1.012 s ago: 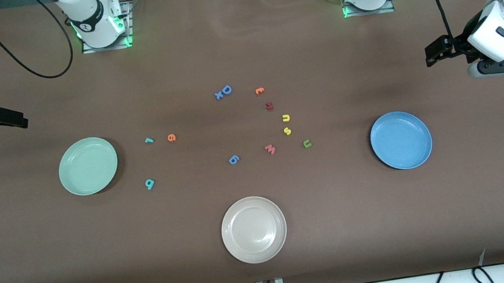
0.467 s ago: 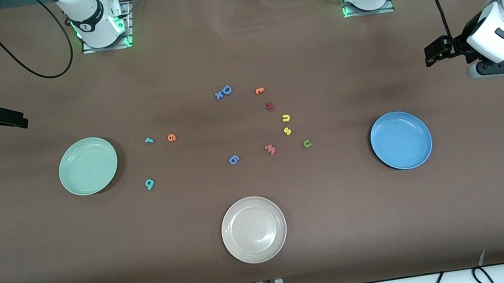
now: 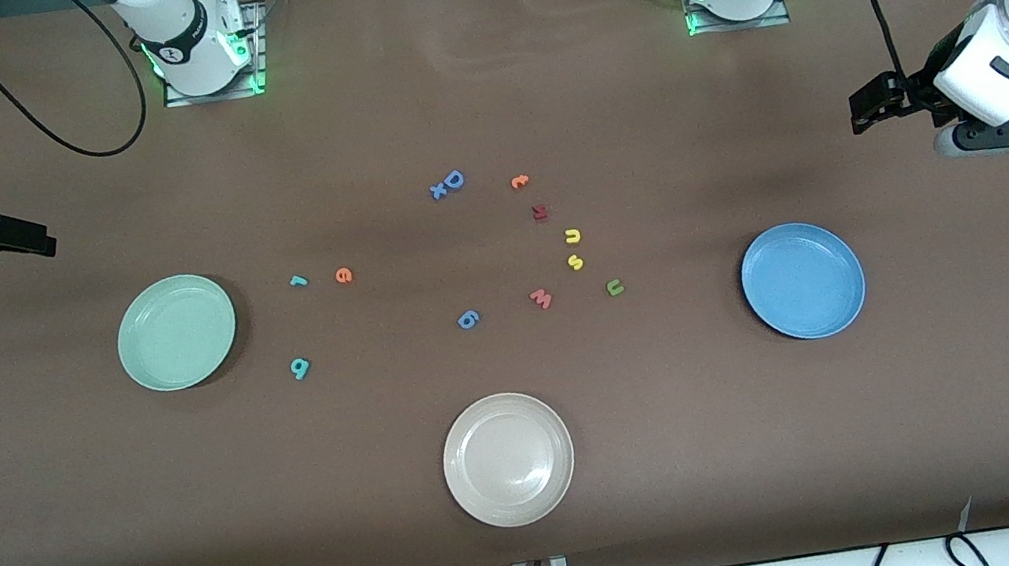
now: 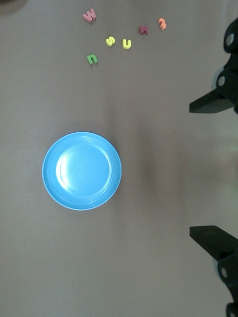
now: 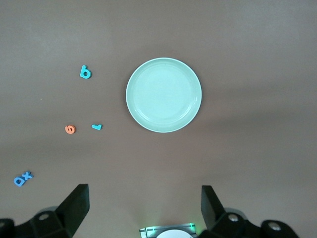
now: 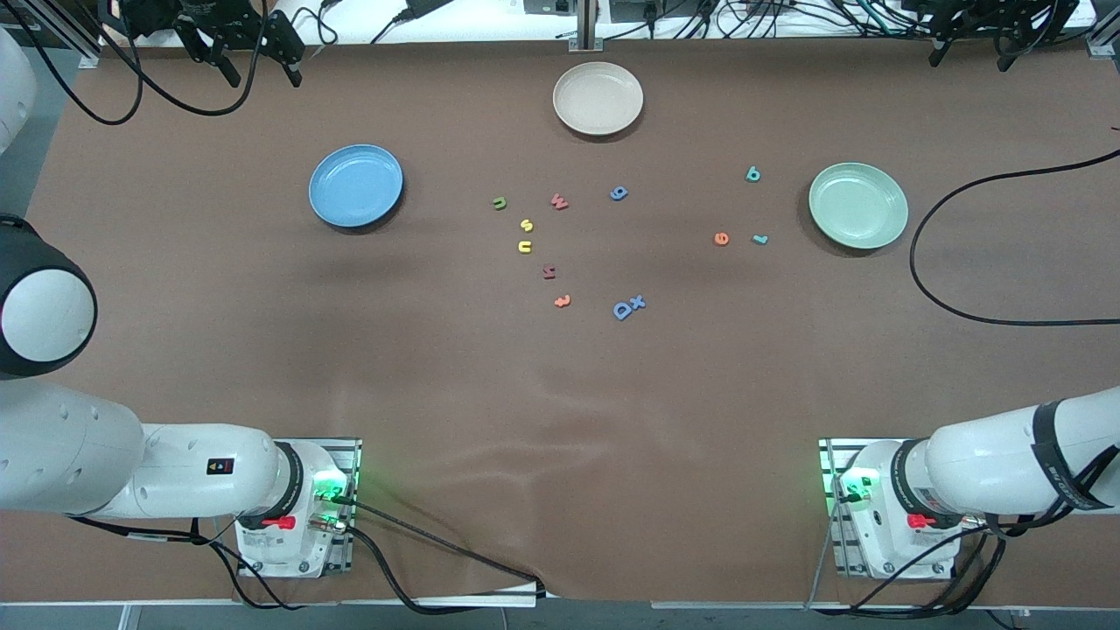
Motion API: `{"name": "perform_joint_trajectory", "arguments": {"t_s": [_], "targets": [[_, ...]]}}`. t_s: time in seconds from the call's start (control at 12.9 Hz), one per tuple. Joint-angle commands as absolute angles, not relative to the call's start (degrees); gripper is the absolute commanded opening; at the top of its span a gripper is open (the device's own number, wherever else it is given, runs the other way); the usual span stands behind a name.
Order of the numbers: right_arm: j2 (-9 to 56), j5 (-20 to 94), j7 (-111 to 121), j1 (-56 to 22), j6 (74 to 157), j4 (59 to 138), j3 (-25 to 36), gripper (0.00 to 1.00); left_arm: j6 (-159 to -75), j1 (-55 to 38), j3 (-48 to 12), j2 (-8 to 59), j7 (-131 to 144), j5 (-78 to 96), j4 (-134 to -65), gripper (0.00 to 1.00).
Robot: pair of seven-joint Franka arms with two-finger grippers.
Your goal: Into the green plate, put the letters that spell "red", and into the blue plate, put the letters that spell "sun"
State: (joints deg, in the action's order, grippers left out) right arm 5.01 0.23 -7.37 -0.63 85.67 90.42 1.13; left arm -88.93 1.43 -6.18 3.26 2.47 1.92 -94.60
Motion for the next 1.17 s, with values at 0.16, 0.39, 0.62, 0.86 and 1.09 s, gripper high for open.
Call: {"name": "perform_joint_trajectory", "arguments": {"t_s": [0.16, 0.39, 0.62, 0.86, 1.09], "targets": [[5.1, 1.49, -6.59, -0.62, 84.73, 89.74, 1.49, 1.0, -88.24, 1.49, -6.33, 3.25, 2.46, 3.25, -94.39, 1.0], [5.1, 1.49, -6.59, -0.62, 84.73, 89.74, 1.49, 1.0, -88.24, 1.49, -6.77, 3.16, 2.72, 3.25, -94.66, 1.0], [5.1, 1.49, -6.59, -0.62, 84.73, 89.74, 1.41, 1.0, -88.59, 1.41, -8.25, 3.51, 4.91, 3.25, -94.75, 1.0], [5.19, 1.49, -6.77, -0.62, 84.99, 90.09, 1.41, 1.0, -91.22, 1.14, -10.98, 5.53, 11.14, 3.25, -94.66, 1.0], [5.89, 1.49, -6.86, -0.88, 85.6, 90.09, 1.06, 1.0, -94.91, -1.39, -13.18, 8.78, 20.7, 3.25, -94.57, 1.0]]}}
